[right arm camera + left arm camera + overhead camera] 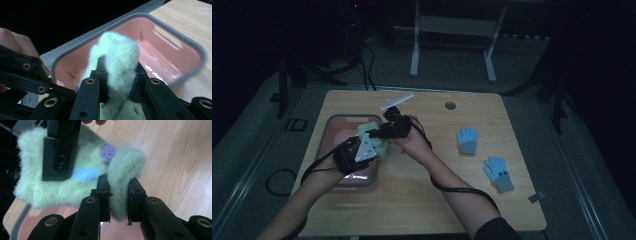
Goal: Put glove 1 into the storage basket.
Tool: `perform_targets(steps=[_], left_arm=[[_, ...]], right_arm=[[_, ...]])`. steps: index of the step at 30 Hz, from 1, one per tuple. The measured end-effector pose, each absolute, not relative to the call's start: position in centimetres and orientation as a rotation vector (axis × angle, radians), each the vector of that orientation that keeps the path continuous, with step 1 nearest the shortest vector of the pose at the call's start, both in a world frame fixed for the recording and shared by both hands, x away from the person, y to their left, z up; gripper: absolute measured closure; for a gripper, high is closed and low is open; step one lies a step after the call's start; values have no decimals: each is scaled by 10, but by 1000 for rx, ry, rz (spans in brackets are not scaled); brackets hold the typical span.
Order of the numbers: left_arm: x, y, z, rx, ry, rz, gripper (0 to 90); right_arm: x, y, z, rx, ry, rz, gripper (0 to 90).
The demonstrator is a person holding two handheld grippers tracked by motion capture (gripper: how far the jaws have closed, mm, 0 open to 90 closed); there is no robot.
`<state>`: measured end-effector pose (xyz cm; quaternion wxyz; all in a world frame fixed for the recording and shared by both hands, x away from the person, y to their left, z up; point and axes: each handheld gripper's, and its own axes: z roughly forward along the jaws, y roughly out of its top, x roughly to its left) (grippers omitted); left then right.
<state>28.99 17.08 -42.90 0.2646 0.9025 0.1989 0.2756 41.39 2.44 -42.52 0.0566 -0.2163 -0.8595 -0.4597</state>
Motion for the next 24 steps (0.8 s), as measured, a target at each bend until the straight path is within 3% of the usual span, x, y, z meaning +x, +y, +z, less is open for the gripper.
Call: perform_targets(steps=[13, 24], left_arm=[[281, 225, -451, 2424, 675, 716, 761], [300, 230, -486, 2462, 714, 596, 760]], right_arm=[[411, 91, -447, -579, -2616, -1331, 743], [420, 101, -482, -670, -2631, -1219, 742]])
